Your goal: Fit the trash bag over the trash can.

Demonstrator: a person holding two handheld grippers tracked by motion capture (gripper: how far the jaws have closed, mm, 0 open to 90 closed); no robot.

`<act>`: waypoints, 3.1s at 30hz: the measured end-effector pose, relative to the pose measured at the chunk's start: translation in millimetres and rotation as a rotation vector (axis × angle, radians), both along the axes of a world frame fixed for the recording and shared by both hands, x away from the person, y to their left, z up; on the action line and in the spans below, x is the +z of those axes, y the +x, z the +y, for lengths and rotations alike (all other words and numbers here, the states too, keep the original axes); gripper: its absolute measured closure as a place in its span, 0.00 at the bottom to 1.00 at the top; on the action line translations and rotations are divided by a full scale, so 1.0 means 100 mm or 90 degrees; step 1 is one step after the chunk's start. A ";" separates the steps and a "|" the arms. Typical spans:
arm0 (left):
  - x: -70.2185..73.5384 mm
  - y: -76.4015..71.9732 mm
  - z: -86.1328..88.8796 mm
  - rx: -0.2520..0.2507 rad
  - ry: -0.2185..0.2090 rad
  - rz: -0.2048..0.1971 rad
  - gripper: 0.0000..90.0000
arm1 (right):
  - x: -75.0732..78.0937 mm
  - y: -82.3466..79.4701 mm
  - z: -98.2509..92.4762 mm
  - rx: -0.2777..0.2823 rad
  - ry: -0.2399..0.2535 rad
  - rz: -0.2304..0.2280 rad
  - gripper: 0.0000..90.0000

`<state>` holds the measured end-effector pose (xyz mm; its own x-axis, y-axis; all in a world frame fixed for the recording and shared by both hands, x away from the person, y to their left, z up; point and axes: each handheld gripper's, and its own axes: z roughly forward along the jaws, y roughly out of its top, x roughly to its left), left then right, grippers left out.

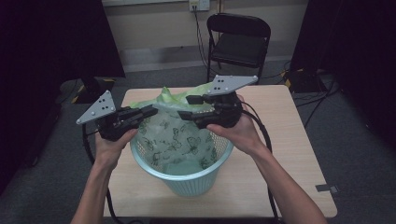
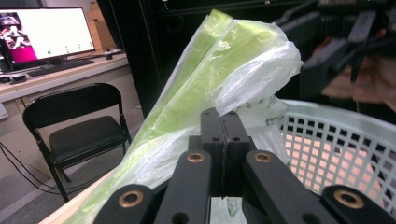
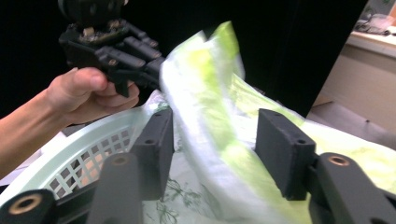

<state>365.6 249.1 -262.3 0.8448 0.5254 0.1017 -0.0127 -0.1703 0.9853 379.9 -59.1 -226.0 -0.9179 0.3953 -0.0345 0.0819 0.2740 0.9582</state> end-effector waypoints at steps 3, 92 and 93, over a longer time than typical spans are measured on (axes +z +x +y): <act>-0.06 -0.05 0.01 -0.004 0.009 -0.006 1.00 | 0.06 0.02 -0.10 -0.001 0.025 -0.005 0.67; -0.01 -0.71 -0.07 -0.065 -0.038 -0.026 0.48 | -0.54 1.41 -0.56 -0.274 0.036 0.106 1.00; -0.01 -0.71 -0.07 -0.065 -0.038 -0.026 0.51 | -0.54 1.41 -0.56 -0.276 0.034 0.106 1.00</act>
